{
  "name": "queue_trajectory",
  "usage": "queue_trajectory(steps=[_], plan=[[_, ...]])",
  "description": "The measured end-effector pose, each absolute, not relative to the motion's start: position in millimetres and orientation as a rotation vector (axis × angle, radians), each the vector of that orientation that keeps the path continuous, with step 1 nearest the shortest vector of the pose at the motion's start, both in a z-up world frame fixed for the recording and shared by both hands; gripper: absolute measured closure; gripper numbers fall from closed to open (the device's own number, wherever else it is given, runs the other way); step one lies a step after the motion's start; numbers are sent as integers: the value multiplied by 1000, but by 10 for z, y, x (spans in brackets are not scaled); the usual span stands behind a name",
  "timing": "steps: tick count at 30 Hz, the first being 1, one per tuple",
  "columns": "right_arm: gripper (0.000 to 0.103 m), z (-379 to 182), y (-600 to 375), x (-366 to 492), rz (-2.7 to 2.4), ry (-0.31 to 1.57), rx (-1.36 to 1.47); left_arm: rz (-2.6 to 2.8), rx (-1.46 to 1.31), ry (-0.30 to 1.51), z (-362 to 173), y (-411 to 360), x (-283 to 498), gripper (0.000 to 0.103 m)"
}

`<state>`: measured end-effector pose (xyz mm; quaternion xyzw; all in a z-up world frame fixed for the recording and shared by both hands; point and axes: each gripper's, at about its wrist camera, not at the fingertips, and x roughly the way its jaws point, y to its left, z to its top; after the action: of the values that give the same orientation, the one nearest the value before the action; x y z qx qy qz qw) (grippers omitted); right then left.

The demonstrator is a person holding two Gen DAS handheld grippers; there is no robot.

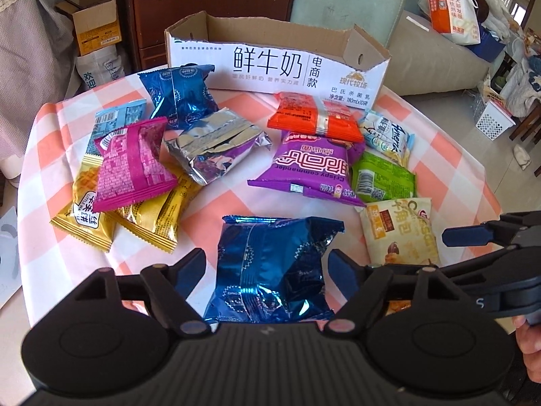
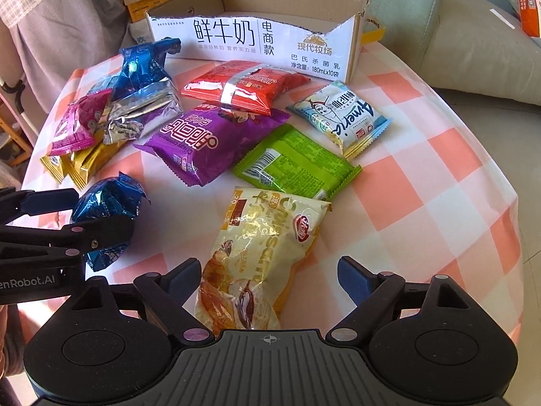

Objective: Organize snacks
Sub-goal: 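Grasp blue foil bag with left gripper while right gripper grasps yellow croissant bag, then carry both bags into the cardboard box and lower them onto its floor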

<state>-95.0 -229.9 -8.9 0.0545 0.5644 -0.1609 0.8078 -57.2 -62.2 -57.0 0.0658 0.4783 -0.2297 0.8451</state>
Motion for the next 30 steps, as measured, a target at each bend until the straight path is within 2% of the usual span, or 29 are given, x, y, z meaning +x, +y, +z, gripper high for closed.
queue_trajectory(steps=[6, 11, 12, 15, 17, 19, 24, 26, 28, 30], plan=[[21, -232, -2264, -910, -349, 1229, 108, -416, 200, 1028, -696, -631, -526, 24], [34, -325, -2129, -913, -320, 1223, 39, -363, 276, 1040, -833, -665, -504, 24], [35, -323, -2120, -911, -314, 1219, 38, -360, 280, 1034, -848, -663, -505, 21], [47, -313, -2106, -922, -307, 1203, 30, -359, 273, 1030, -852, -661, -501, 21], [50, -307, -2099, -918, -296, 1200, 25, -357, 284, 1030, -862, -675, -501, 17], [51, -304, -2098, -921, -292, 1199, 25, -350, 314, 1033, -887, -698, -500, 6], [51, -299, -2098, -930, -291, 1199, 32, -351, 275, 1058, -910, -630, -471, 2], [52, -298, -2096, -931, -288, 1200, 34, -370, 254, 1059, -899, -611, -479, 8], [52, -287, -2100, -936, -282, 1198, 42, -406, 275, 1034, -859, -645, -532, 26], [53, -265, -2097, -941, -273, 1188, 49, -427, 309, 1019, -842, -693, -587, 29]])
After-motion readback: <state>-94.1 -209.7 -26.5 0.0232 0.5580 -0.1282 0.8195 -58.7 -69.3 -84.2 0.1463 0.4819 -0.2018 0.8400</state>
